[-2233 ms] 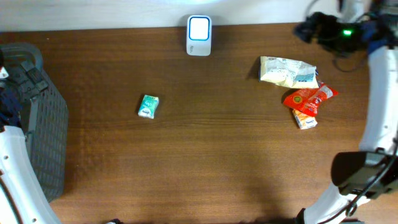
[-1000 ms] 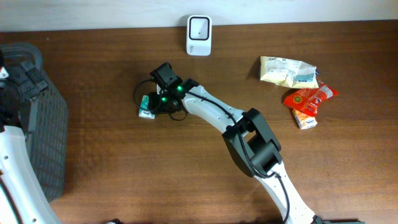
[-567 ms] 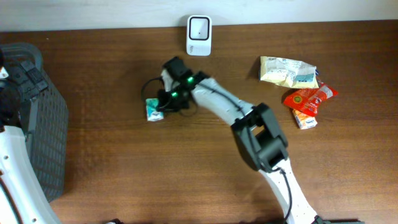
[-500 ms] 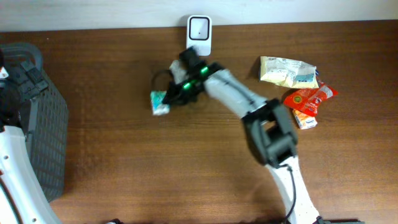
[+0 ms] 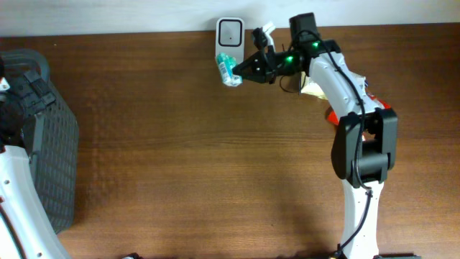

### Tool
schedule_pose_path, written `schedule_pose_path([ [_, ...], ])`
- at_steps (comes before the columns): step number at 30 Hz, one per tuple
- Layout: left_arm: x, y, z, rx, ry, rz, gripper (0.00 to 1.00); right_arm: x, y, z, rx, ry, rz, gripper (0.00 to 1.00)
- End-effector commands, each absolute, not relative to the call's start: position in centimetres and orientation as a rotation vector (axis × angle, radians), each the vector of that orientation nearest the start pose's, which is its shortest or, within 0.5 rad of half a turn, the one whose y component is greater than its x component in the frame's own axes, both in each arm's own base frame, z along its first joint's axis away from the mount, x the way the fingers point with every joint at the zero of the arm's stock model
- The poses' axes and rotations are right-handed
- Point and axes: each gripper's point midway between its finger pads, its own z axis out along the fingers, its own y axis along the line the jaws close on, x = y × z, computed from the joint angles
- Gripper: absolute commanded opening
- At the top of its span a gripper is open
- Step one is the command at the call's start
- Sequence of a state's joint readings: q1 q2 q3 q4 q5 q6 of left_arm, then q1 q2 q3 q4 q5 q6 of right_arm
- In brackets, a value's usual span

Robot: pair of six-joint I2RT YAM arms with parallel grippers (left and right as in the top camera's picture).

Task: Scan the item barcode
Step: 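Lift the green pack and hold it in front of the scanner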

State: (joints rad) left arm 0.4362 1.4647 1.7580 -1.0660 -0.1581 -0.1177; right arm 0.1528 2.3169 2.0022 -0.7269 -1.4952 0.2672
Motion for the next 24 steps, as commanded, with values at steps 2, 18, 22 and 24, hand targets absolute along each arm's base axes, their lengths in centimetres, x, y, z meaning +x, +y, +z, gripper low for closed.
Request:
schedule_pose_path([
  [2, 33.7, 18.9, 33.4, -0.736, 2.240, 0.344, 0.99, 46.1, 21.8, 26.5, -0.386, 2.113, 2.107, 0.04],
  [18, 33.7, 18.9, 33.4, -0.736, 2.240, 0.344, 0.99, 53.2, 19.2, 34.6, -0.297, 2.065, 1.113, 0.04],
  [22, 33.7, 18.9, 33.4, -0.736, 2.240, 0.344, 0.99, 57.3, 17.3, 30.2, -0.227, 2.120, 0.217, 0.04],
  [24, 33.7, 18.9, 33.4, -0.736, 2.240, 0.344, 0.99, 58.3, 18.0, 30.3, -0.292, 2.038, -0.114, 0.04],
])
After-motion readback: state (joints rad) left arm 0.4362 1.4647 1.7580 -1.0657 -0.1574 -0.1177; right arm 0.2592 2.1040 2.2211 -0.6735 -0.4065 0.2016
